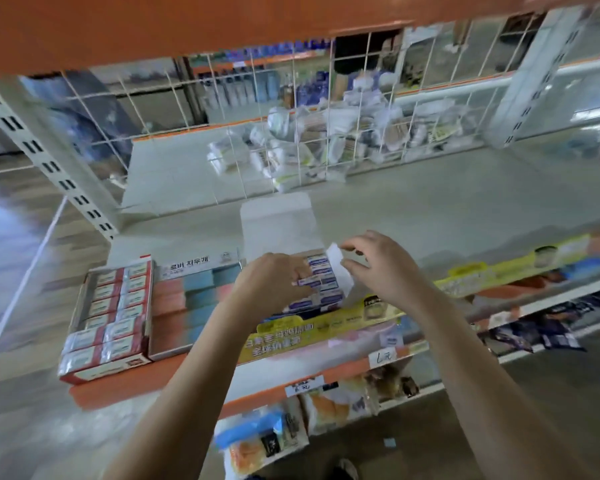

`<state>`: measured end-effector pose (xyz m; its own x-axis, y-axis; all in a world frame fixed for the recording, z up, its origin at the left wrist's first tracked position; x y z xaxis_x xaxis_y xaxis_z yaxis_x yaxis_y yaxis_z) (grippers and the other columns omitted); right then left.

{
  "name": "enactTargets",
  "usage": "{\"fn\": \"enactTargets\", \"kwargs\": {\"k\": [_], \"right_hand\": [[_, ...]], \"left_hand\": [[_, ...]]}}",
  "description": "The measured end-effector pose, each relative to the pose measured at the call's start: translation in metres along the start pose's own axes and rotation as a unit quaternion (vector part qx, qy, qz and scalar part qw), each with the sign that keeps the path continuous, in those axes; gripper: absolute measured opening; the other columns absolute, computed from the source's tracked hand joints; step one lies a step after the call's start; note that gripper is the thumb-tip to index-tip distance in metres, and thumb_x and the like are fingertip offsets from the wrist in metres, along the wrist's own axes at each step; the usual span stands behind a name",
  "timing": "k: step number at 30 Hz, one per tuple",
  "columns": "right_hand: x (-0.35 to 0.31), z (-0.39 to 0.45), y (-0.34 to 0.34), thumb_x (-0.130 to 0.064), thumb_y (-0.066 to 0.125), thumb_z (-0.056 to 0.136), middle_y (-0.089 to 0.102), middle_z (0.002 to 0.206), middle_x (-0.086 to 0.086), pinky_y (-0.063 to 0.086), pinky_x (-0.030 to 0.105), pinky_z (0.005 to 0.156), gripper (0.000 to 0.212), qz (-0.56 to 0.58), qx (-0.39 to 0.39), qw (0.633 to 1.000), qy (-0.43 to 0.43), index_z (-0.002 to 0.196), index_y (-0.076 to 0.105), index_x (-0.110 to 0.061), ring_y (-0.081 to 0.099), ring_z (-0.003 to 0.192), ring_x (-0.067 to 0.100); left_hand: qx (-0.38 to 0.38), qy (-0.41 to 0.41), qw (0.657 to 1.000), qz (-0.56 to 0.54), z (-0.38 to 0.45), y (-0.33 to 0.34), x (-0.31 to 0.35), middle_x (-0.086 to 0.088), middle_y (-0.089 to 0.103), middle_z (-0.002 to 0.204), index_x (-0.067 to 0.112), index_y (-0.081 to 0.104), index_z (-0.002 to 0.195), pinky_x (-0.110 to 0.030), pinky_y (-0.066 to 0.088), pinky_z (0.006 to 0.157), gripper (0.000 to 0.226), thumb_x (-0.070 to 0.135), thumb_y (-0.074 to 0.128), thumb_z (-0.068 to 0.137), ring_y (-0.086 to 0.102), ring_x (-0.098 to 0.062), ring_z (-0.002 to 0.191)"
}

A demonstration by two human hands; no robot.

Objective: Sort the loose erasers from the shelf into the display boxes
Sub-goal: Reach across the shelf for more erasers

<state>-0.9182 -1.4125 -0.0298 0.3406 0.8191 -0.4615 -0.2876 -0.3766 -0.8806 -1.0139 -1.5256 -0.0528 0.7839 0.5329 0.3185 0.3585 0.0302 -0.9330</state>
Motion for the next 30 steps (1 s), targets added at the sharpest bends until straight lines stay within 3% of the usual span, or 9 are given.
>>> {"fn": "enactTargets", "kwargs": {"k": [5,13,17,20,24,30], "right_hand": [[-0.003,0.002,0.005,-0.022,0.057,0.092,0.059,0.113,0.001,0.041,0.021,0.085,0.033,0.04,-0.002,0.999,-0.022,0.123,0.058,-0.015,0.055,0.103,0.013],[-0.001,0.0,0.015,-0.021,0.057,0.092,0.059,0.117,0.001,0.038,0.017,0.084,0.032,0.033,-0.017,0.999,-0.019,0.123,0.058,-0.014,0.055,0.105,0.014],[0.0,-0.003,0.014,-0.024,0.055,0.093,0.055,0.12,0.0,0.04,0.02,0.081,0.032,0.035,-0.011,0.999,-0.008,0.123,0.057,-0.016,0.055,0.104,0.014],[0.007,-0.002,0.003,-0.024,0.053,0.094,0.053,0.121,0.001,0.041,0.021,0.08,0.03,0.033,0.003,0.999,0.012,0.122,0.058,-0.015,0.055,0.104,0.016],[0.041,-0.001,-0.024,-0.023,0.055,0.092,0.056,0.12,0.003,0.038,0.025,0.089,0.031,0.002,0.019,0.998,0.06,0.122,0.059,-0.015,0.053,0.11,0.018],[0.156,-0.023,-0.086,-0.022,0.052,0.092,0.053,0.127,0.008,0.031,0.029,0.101,0.036,-0.108,0.028,0.982,0.154,0.128,0.054,-0.017,0.044,0.123,0.025]], "left_hand": [[-0.032,-0.015,0.999,-0.001,-0.009,-0.003,-0.002,0.006,0.067,0.11,0.024,0.066,0.112,-0.027,0.049,0.082,0.03,0.037,0.064,0.085,0.06,-0.011,0.091],[-0.053,-0.009,0.998,0.018,-0.011,-0.006,-0.007,0.011,0.068,0.105,0.026,0.068,0.109,-0.02,0.044,0.08,0.022,0.029,0.057,0.091,0.054,-0.001,0.08],[-0.053,-0.006,0.996,0.066,-0.011,-0.008,-0.006,0.006,0.067,0.108,0.028,0.064,0.115,-0.032,0.051,0.085,0.026,0.031,0.055,0.091,0.06,-0.013,0.095],[-0.035,0.04,0.99,0.128,0.0,-0.016,0.01,0.002,0.062,0.113,0.029,0.06,0.119,-0.031,0.047,0.083,0.029,0.034,0.051,0.092,0.056,-0.017,0.104],[0.017,0.136,0.979,0.153,0.037,-0.032,0.068,0.005,0.059,0.118,0.031,0.057,0.122,-0.031,0.042,0.09,0.03,0.037,0.046,0.095,0.052,-0.017,0.112],[0.038,0.234,0.96,0.148,0.108,-0.002,0.226,-0.004,0.055,0.123,0.025,0.055,0.125,-0.034,0.037,0.094,0.035,0.038,0.047,0.094,0.049,-0.025,0.118]]}}
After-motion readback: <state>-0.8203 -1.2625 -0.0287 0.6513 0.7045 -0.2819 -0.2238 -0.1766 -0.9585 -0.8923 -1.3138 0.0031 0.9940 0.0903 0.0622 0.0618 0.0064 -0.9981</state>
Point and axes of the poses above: each hand's wrist, its own z-axis towards the middle knuckle, its own y-axis out of the palm, x = y × z, the point moved 8 cm from there along z, towards the middle knuckle
